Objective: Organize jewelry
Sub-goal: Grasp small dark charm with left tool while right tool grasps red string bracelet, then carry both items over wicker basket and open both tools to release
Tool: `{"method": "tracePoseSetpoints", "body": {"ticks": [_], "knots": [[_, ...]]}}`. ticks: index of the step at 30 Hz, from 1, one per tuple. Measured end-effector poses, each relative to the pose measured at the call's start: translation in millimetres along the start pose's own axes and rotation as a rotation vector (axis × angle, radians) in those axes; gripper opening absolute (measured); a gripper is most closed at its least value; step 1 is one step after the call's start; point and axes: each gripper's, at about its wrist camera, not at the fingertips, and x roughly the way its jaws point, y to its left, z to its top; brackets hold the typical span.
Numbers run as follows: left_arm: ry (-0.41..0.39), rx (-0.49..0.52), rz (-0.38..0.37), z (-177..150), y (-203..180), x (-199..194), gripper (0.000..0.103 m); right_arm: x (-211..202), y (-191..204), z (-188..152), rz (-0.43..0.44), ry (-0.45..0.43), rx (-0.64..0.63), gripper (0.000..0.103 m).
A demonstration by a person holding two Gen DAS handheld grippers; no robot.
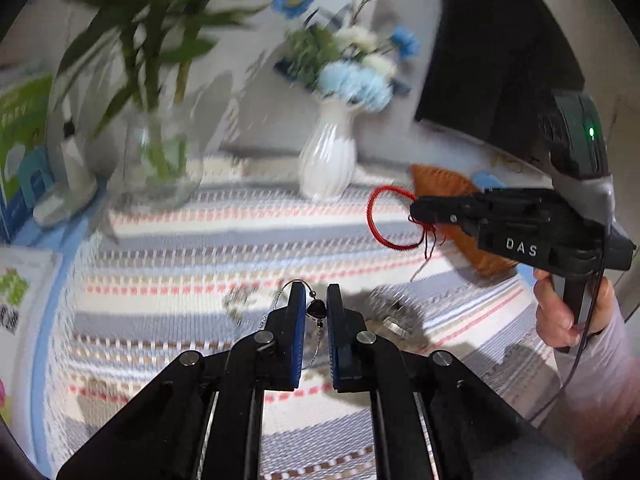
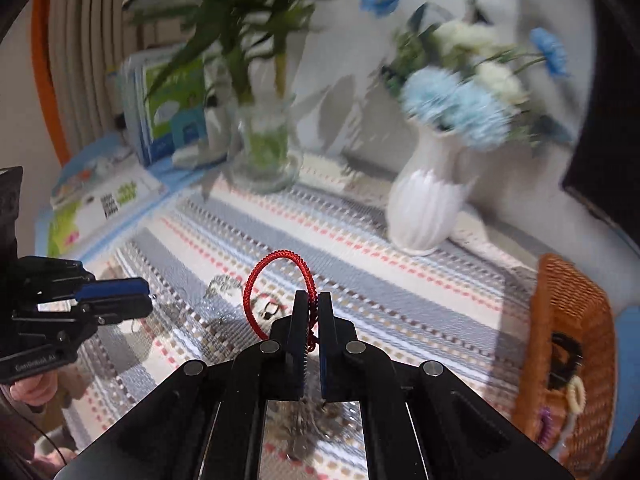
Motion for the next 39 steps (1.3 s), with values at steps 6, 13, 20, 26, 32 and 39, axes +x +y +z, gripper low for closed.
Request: {"method": "tracePoseSetpoints", "body": {"ticks": [6, 13, 20, 26, 32, 39], "knots": [[-0.04, 0.05, -0.167, 40.3, -29.8, -8.2, 0.008, -54.6, -30.1, -2.1, -0.072, -0.076, 0.085, 0.004], [-0.038, 0.158, -0.271, 85.9, -98.1, 17.1, 0.008, -98.1, -94.8, -25.7, -0.265, -0.101, 0.283, 0.004], [-0.013, 0.232, -0.361, 119.9, -171.7, 75.6, 0.009, -107.9, -181.6, -64.4, -0.351, -0.109, 0.555, 0.004], [0.086, 0.252, -0.44, 123.4, -219.9, 152.3, 0.008, -91.1, -232.4, -98.4, -0.392, -0.088, 0.715, 0.004], [0.164, 0.313, -0.501, 103.7, -247.3, 199.1, 0.008, -79.9, -253.8, -122.7, -0.489, -0.083, 0.765, 0.004], [0.215, 0.337, -0.523, 90.4, -264.9, 220.3, 0.01, -69.3, -264.4, -131.4, -0.411, -0.048, 0.811, 0.007]]}}
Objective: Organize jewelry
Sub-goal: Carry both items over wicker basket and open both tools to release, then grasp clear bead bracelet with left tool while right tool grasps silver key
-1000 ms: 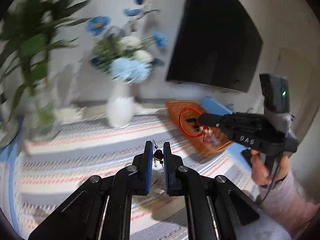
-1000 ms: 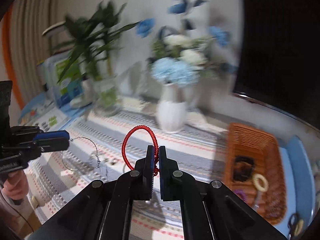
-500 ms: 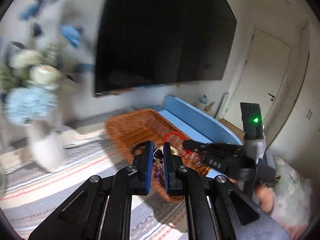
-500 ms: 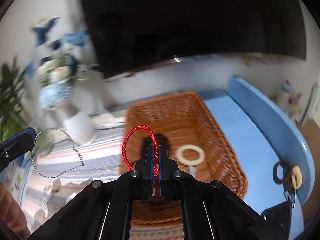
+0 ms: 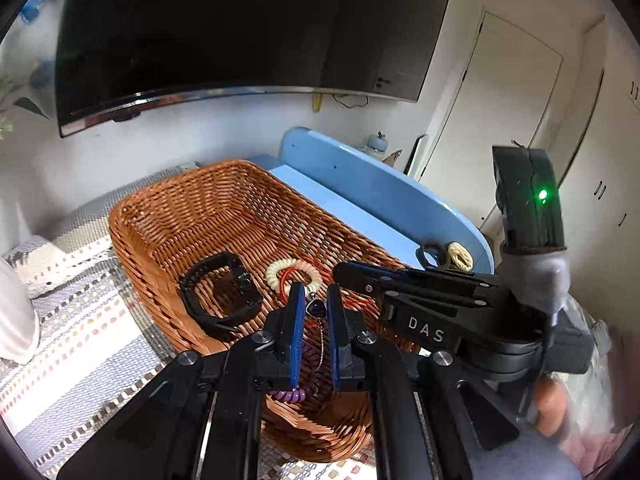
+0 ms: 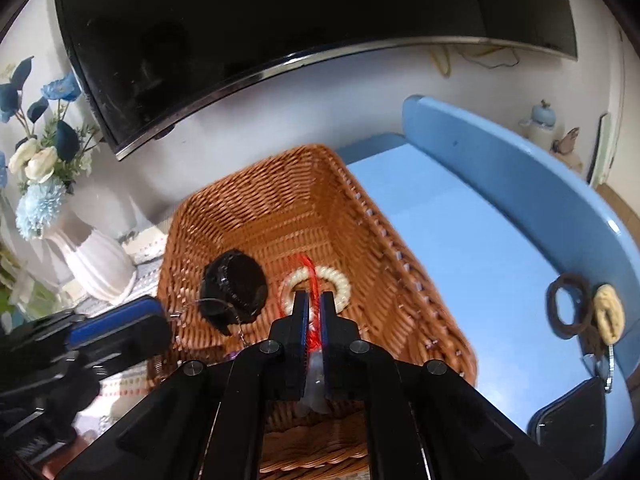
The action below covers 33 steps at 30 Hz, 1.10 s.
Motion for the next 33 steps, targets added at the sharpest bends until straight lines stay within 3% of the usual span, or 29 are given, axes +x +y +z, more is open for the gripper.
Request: {"method": "tracePoseSetpoints", "body": {"ticks": [2, 3, 9, 17, 20, 28, 33], "knots": [[0.03, -0.024, -0.023, -2.0, 2.2, -2.4, 0.036, -1.0, -1.0, 0.4, 0.031, 0.001, 0.016, 0.014], [0.026, -0.033, -0.021, -2.5, 3.8, -6.5, 0.041, -4.0, -2.3, 0.8, 0.046, -0.012, 0.022, 0.017], [-0.046, -0.048, 0.051, -17.8, 12.3, -77.8, 0.044, -27.2, 11.7, -1.5, 0.027, -0.083, -0.02, 0.022], [-0.212, -0.148, 0.256, -87.6, 45.1, -225.5, 0.05, -79.4, 78.1, -27.7, 0.137, -0.098, -0.153, 0.026], [-0.246, -0.198, 0.362, -119.7, 63.1, -259.1, 0.051, -85.9, 111.3, -50.4, 0.204, -0.065, -0.21, 0.028], [-0.152, -0.401, 0.471, -214.1, 125.9, -264.5, 0.051, -34.0, 179.0, -129.1, 0.299, 0.049, -0.367, 0.03], [-0.104, -0.455, 0.457, -246.0, 144.8, -241.7, 0.051, -11.3, 185.1, -139.7, 0.312, 0.121, -0.39, 0.03]]}}
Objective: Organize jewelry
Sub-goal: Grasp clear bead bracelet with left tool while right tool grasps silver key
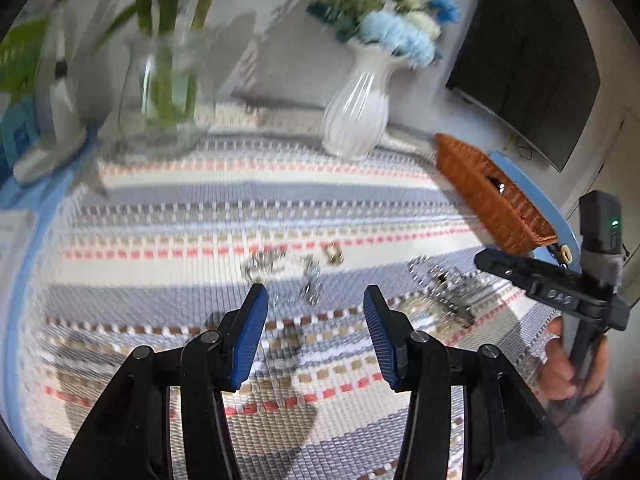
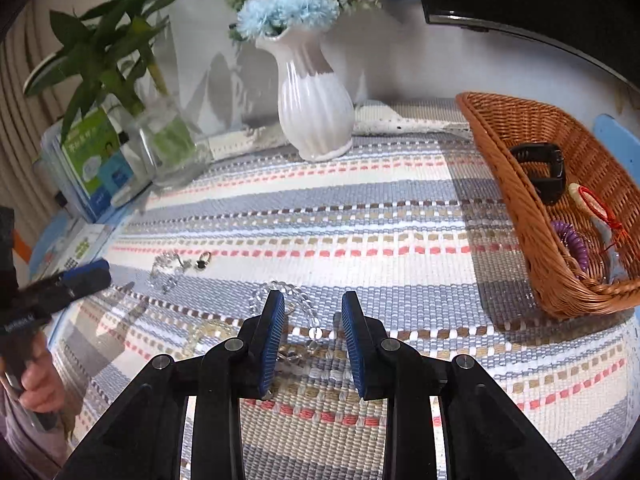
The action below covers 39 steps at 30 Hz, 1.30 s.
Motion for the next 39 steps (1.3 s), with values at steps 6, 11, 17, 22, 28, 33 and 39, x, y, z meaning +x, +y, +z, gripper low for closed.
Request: {"method": "tracePoseSetpoints", "body": {"ticks": [6, 11, 17, 22, 28, 33, 39], "knots": [[0.054, -0.017, 0.012, -6.2, 5.9, 10.7, 0.05, 2.3, 6.8, -2.1, -0.004, 0.004, -0.041, 0.03], [0.119, 0.035, 0.048, 0.1, -18.1, 8.3, 0.051, -7.9, 15.2, -10.6, 0.058, 0.058, -0.084, 0.03], [0.233, 0.058, -0.027, -3.3, -49.5, 41.5, 0.051, -8.7, 23.2, -30.8, 0.094, 0.155, -0.127, 0.031], [0.244, 0.119, -0.015, -4.9, -68.9, 51.6, 0.05, 5.0, 32.0, -35.6, 0.064, 0.198, -0.163, 0.031], [0.242, 0.181, 0.027, -6.3, -80.1, 58.5, 0.05, 17.2, 44.8, -33.0, 0.019, 0.191, -0.214, 0.03], [0.207, 0.247, 0.084, -13.0, -90.1, 61.2, 0.049, 19.8, 49.7, -34.3, -0.013, 0.181, -0.246, 0.03], [0.179, 0.275, 0.089, -15.1, -91.3, 59.4, 0.013, 19.6, 47.1, -33.6, -0.025, 0.173, -0.233, 0.028]]}}
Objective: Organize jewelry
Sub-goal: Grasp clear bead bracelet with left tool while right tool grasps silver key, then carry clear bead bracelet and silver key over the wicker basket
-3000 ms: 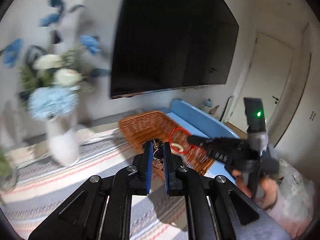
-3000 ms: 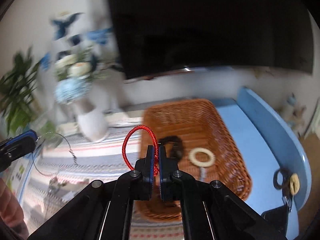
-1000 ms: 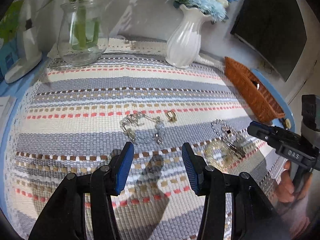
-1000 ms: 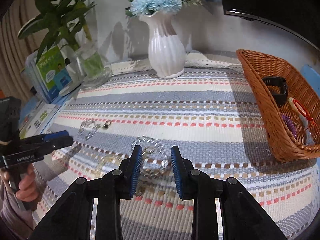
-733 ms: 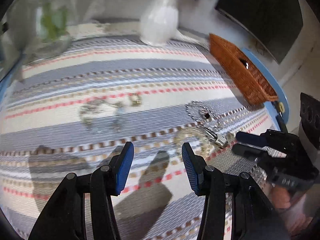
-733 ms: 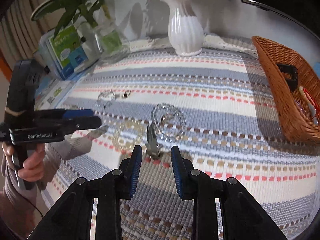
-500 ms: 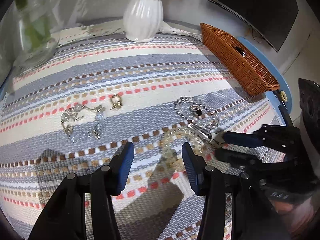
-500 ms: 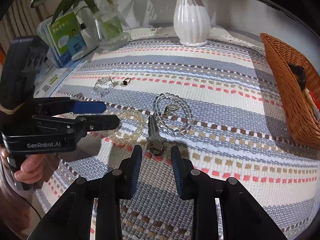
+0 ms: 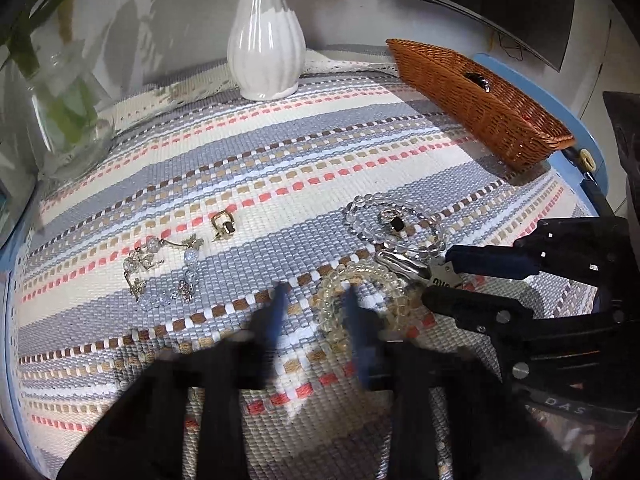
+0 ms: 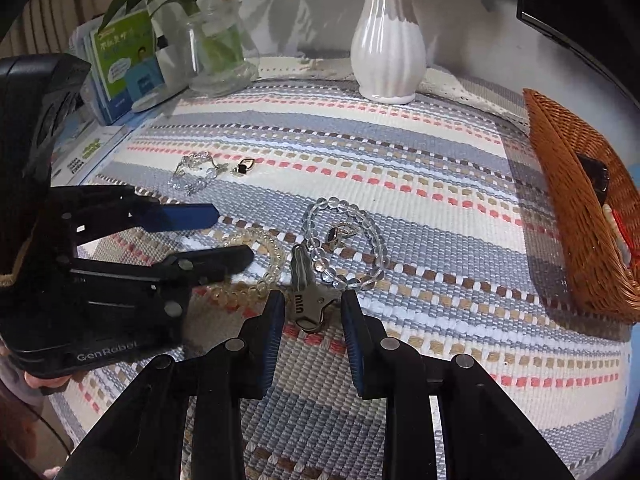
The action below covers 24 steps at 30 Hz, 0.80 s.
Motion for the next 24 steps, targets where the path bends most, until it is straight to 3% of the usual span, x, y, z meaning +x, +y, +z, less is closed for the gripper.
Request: {"method": "tracePoseSetpoints", "body": {"ticks": [2, 9, 14, 24], "knots": [[-0.005, 0.008, 0.002, -0.4, -1.1, 0.0, 0.007, 0.3, 2.6, 0.2, -0.015, -0.003, -0.009, 0.022], [-0.015, -0.034, -0.009, 0.0, 9.1, -5.3, 0.007, -3.7, 4.2, -0.5, 0.006, -0.033, -0.02, 0.022], [-0.063, -0.037, 0.003, 1.1, 10.7, -30.1, 0.007, -10.8, 3.0, -2.4, 0.014, -0.067, -0.011, 0.022], [-0.108, 0.004, 0.042, 7.7, -7.7, -63.7, 0.007, -27.4, 2.7, -10.0, -0.043, -0.094, -0.001, 0.022]]}}
